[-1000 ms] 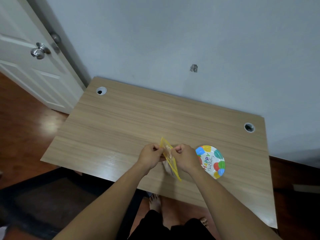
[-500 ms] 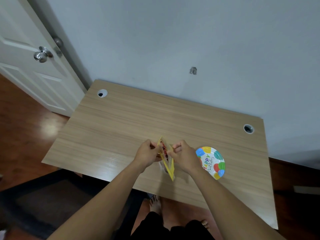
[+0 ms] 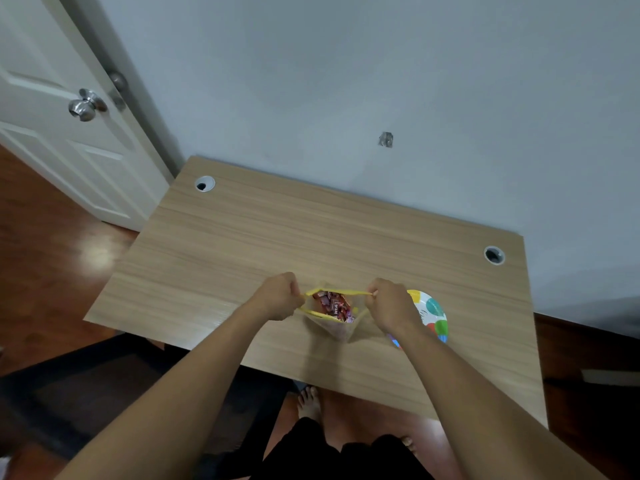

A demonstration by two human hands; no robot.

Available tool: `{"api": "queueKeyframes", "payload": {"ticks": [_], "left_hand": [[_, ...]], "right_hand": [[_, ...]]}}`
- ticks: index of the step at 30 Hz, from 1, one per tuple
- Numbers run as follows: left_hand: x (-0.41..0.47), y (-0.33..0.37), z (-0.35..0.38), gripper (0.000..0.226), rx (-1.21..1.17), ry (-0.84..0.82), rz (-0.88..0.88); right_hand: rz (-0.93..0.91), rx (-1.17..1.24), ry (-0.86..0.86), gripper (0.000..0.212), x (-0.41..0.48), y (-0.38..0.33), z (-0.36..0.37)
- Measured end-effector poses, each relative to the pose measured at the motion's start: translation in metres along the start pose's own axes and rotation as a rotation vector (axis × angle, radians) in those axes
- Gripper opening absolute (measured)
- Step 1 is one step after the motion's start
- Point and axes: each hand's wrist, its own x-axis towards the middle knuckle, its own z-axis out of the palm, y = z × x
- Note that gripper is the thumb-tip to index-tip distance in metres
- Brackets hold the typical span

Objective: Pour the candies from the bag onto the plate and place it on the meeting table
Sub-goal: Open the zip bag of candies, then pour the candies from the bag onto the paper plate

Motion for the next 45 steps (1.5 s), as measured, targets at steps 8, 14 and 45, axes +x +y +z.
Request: {"api": "queueKeyframes", "payload": {"ticks": [8, 14, 45], "left_hand": [[-0.016, 0.002, -0.025, 0.027, -0.034, -0.457, 0.053], [0.007, -0.003, -0.007, 0.049, 0.000, -0.169, 0.321], [0.006, 0.117, 0.198, 0.098, -0.532, -0.248, 0.042]], "right_hand": [[-0.210, 0.055, 0.070, 0.018, 0.000, -0.006, -0.029], [-0.282, 0.073, 0.075, 0.020, -0.004, 0.000, -0.069], [0.193, 0.886, -0.148, 0.097, -0.057, 0.178, -0.056]]}}
